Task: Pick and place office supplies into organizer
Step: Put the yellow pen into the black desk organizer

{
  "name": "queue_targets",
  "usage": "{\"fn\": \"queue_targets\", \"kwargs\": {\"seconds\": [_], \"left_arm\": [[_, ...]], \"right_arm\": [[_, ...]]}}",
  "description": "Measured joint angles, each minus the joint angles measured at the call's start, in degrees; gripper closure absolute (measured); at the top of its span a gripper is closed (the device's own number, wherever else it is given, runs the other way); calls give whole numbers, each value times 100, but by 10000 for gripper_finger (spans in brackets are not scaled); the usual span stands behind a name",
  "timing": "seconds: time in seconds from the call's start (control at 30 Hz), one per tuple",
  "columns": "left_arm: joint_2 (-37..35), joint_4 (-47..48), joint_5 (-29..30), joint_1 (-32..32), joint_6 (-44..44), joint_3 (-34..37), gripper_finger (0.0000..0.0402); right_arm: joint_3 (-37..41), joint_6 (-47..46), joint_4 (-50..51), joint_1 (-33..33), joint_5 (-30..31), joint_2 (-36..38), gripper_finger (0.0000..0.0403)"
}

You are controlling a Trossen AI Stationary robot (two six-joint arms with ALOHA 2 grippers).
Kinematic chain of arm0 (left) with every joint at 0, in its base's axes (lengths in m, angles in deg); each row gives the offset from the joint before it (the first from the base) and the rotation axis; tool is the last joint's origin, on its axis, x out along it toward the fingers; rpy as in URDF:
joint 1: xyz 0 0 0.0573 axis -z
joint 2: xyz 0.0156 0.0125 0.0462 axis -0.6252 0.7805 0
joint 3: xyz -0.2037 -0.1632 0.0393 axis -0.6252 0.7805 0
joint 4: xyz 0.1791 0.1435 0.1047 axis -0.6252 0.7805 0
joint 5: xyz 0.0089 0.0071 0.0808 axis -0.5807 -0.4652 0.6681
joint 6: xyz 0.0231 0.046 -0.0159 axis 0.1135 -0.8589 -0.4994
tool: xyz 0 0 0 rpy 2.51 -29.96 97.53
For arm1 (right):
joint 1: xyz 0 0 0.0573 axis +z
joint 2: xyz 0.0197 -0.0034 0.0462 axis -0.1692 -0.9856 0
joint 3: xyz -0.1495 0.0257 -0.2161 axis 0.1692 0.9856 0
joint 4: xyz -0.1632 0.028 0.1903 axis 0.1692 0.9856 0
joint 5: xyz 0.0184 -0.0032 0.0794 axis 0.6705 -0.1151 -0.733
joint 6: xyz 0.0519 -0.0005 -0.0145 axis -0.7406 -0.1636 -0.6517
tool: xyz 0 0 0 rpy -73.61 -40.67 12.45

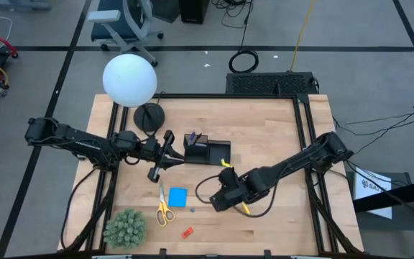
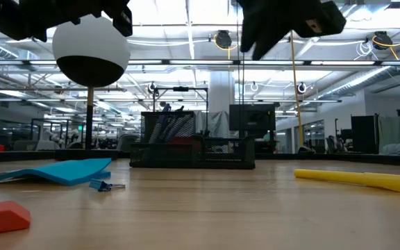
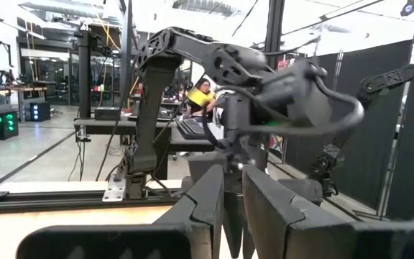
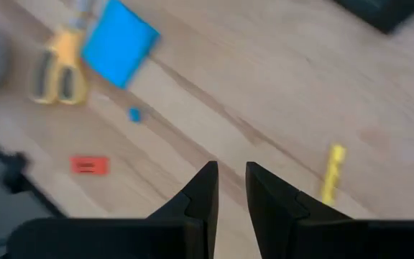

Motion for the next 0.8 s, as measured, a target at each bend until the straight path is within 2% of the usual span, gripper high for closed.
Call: {"fn": "queue_targets", "kwargs": {"seconds": [0.13,0.33,0.5,0.8], "left_arm": [[0,32,9,-1,0,0,339],[0,32,9,0,9,0,339],[0,37,11,0,11,0,339],[0,82,12,0,11,0,339]], "right_arm": [[-334,-445,839,128,-189,-267,339],[-299,-966,1715,195,-615,-280,339],[-299,-1102,1744,174,-588,-277,339],[-299,-443,1609,136,-459,-277,339]]}}
